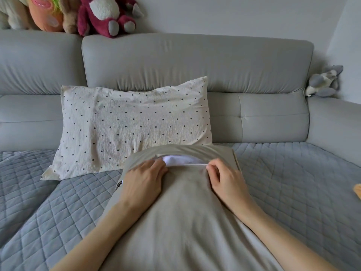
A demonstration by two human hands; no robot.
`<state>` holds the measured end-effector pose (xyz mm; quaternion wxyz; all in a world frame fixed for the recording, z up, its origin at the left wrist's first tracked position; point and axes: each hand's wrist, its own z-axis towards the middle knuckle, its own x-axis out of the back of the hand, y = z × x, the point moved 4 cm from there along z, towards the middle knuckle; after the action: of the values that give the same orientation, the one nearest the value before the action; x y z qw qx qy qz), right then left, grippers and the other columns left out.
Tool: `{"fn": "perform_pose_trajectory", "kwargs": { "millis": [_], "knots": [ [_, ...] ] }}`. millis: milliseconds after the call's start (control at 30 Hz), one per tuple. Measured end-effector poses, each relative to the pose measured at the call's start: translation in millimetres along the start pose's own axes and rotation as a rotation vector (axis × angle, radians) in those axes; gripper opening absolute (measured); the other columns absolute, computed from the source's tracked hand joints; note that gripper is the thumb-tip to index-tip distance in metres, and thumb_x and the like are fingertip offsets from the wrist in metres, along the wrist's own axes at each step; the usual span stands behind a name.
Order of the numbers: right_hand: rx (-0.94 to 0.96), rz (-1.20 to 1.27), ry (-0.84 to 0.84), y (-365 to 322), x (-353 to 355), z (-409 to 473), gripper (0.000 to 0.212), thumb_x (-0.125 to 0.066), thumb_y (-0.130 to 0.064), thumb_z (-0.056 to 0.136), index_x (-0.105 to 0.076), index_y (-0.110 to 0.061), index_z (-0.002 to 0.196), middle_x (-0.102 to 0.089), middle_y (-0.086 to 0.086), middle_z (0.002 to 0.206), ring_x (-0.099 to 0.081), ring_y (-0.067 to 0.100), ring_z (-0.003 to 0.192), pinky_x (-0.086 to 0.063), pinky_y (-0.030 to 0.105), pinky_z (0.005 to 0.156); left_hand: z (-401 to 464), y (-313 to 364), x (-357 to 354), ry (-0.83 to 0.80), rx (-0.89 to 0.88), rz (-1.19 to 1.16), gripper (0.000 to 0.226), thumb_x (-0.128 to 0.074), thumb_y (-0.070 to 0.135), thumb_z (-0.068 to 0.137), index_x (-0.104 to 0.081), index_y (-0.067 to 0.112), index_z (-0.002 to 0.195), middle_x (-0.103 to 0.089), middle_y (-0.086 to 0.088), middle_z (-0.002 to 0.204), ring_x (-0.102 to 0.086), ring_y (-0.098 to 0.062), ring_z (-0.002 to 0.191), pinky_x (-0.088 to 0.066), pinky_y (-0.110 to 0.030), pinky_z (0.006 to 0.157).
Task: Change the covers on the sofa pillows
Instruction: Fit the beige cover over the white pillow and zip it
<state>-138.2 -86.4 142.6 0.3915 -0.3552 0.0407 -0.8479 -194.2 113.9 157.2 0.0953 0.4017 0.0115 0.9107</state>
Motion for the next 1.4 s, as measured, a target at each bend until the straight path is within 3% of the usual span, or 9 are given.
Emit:
{"fn": "perform_pose_trajectory", "kwargs": {
  "millis": [100, 233, 367, 567, 733, 867, 1033, 1233, 1400],
  "knots": [
    [0.202, -0.094, 0.126, -13, 16, 6, 0.022, -0.048, -0.019, 0.088, -0.062, -0.009, 0.075, -0.066, 0.005, 0.082, -0.060, 0.024, 0.073, -0.045, 0.031, 0.069, 1, -3, 8, 0.067, -0.066, -0.059, 0.025, -0.046, 0.032, 0.086, -0.062, 0.015, 0.080, -0.060, -0.010, 0.106, -0.052, -0.030, 0.101, -0.045, -0.037, 0.079],
    [0.108, -0.037, -0.112, -3, 1, 26, 0.023, -0.044, -0.020, 0.092, -0.059, -0.009, 0.078, -0.065, 0.012, 0.106, -0.059, 0.032, 0.102, -0.040, 0.032, 0.084, 20, -22, -13, -0.286, -0.032, -0.287, 0.051, -0.027, 0.053, 0.082, -0.056, 0.013, 0.093, -0.035, -0.008, 0.147, -0.026, -0.026, 0.140, -0.025, -0.046, 0.111],
    [-0.139, 0.071, -0.230, 15, -13, 15, 0.029, -0.044, -0.031, 0.095, -0.060, -0.008, 0.086, -0.065, 0.009, 0.076, -0.062, 0.030, 0.074, -0.036, 0.032, 0.061, 21, -19, -32, -0.249, 0.049, -0.270, 0.054, -0.022, 0.052, 0.082, -0.058, 0.013, 0.093, -0.064, -0.002, 0.103, -0.060, -0.025, 0.095, -0.042, -0.033, 0.080],
    [-0.080, -0.100, 0.006, 3, -12, -11, 0.037, -0.040, -0.037, 0.089, -0.064, -0.012, 0.076, -0.064, 0.005, 0.057, -0.061, 0.029, 0.049, -0.041, 0.027, 0.040, -14, -7, -25, 0.108, 0.055, -0.160, 0.027, -0.037, 0.030, 0.088, -0.055, 0.012, 0.079, -0.059, -0.001, 0.057, -0.054, -0.015, 0.055, -0.025, -0.023, 0.052],
    [-0.388, -0.072, -0.413, 30, -37, 20, 0.038, -0.041, -0.027, 0.097, -0.043, -0.012, 0.061, -0.064, 0.019, 0.089, -0.058, 0.033, 0.087, -0.033, 0.034, 0.064, 20, -10, -51, -0.306, 0.256, 0.028, 0.025, -0.035, 0.036, 0.096, -0.054, 0.020, 0.103, -0.068, -0.011, 0.094, -0.062, -0.034, 0.091, -0.038, -0.034, 0.065],
    [-0.283, -0.112, -0.422, 13, -27, 10, 0.024, -0.044, -0.030, 0.097, -0.060, -0.013, 0.090, -0.067, 0.005, 0.093, -0.060, 0.026, 0.090, -0.035, 0.030, 0.065, 4, -7, -32, -0.166, 0.068, -0.143, 0.041, -0.034, 0.044, 0.089, -0.062, 0.014, 0.093, -0.065, -0.004, 0.089, -0.058, -0.025, 0.090, -0.038, -0.031, 0.068],
    [-0.262, 0.181, -0.277, -5, 5, 15, 0.020, -0.053, -0.019, 0.094, -0.069, -0.010, 0.103, -0.068, 0.003, 0.105, -0.060, 0.017, 0.098, -0.038, 0.014, 0.077, -9, -24, 5, -0.207, 0.159, -0.602, 0.035, -0.050, 0.041, 0.086, -0.065, 0.021, 0.111, -0.061, 0.017, 0.105, -0.053, 0.004, 0.100, -0.035, -0.007, 0.085],
    [0.101, 0.097, -0.324, -79, 0, 37, 0.053, -0.037, -0.045, 0.087, -0.061, -0.017, 0.124, -0.054, 0.004, 0.135, -0.040, 0.022, 0.132, -0.022, 0.026, 0.108, -35, -76, 16, 0.014, 0.473, -0.395, 0.012, -0.066, 0.013, 0.085, -0.068, 0.025, 0.089, -0.058, 0.000, 0.092, -0.056, -0.016, 0.082, -0.043, -0.027, 0.080],
    [0.226, -0.165, -0.655, -104, -52, 35, 0.046, -0.034, -0.052, 0.095, -0.041, -0.038, 0.138, -0.024, -0.009, 0.154, -0.010, 0.013, 0.144, -0.004, 0.041, 0.115, -40, -69, 7, -0.263, 0.189, -0.324, 0.052, -0.031, 0.012, 0.077, -0.065, 0.015, 0.116, -0.064, -0.003, 0.114, -0.054, -0.018, 0.104, -0.035, -0.019, 0.086]
  ]
}}
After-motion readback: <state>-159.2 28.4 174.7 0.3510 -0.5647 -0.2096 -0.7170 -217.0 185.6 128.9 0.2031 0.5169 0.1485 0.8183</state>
